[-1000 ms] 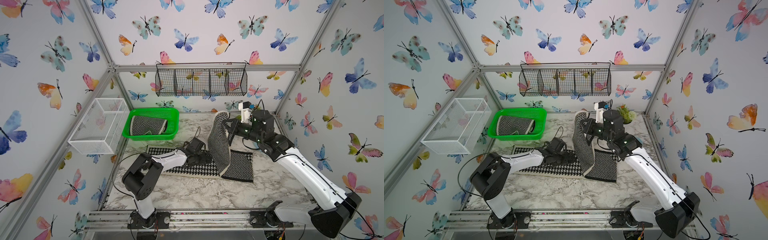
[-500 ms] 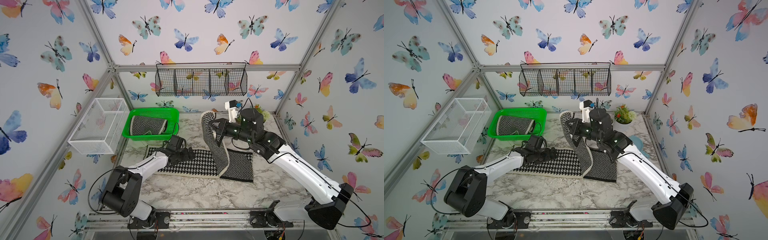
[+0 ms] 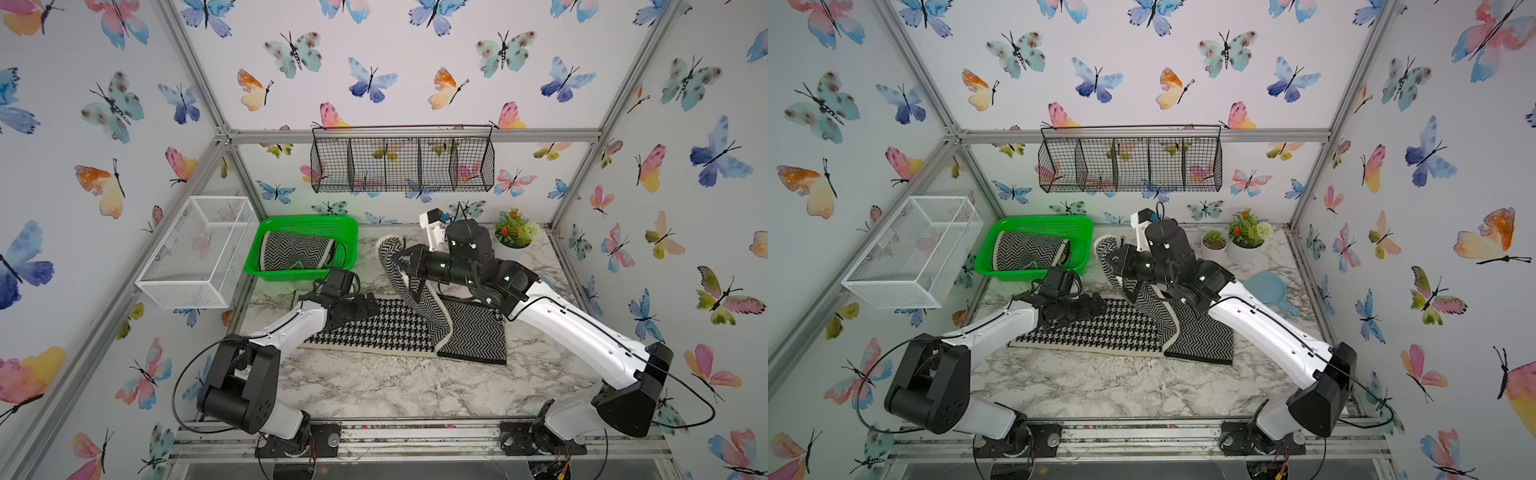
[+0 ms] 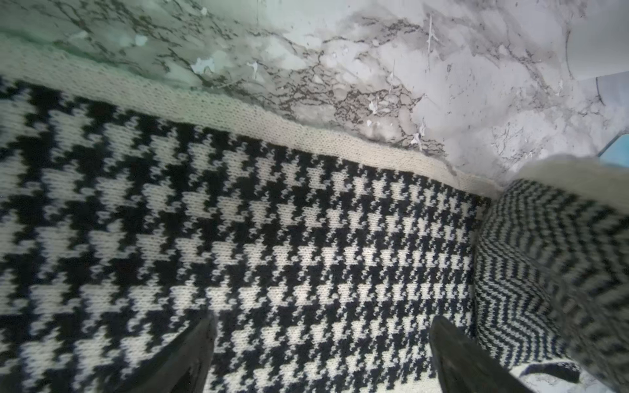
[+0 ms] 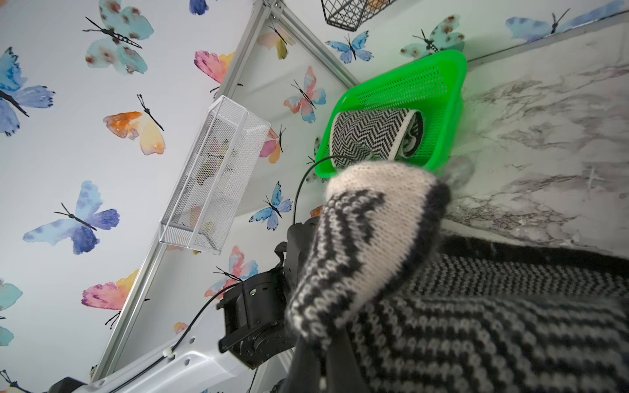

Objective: Roll up the scarf and place it into the basket
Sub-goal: Fold the scarf at the center of the board.

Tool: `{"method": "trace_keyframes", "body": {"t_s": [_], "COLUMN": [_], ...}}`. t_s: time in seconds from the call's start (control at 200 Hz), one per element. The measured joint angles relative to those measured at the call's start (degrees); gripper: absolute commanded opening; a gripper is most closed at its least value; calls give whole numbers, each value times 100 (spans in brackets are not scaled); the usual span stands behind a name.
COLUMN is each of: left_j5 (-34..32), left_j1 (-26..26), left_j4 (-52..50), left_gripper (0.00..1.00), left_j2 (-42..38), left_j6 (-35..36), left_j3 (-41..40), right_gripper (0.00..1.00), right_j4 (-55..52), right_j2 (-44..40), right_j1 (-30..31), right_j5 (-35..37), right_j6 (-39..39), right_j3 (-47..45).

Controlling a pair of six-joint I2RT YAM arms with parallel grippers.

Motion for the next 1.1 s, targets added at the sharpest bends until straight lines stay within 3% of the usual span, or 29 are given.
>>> {"method": "trace_keyframes", "body": {"t_s": [0.42,0.696,0.931,1.101], "left_j5": [374,1021,1661,1486], "left_j1": [107,107,107,149], "left_j4": [44,87,249,155], "left_gripper": [99,99,98,98], "left_j2": [-39,645,920,955], "left_j6": [144,164,127,116], "left_j3": [37,1080,1329,1340], "right_gripper": [2,3,3,4], "right_j4": [229,570,918,1237], "right_j2": [251,439,505,660], "right_j1": [299,542,577,577], "right_j5": [31,96,114,101], "right_j6": [525,807,929,1012], "right_j3": [299,299,28,-155]}}
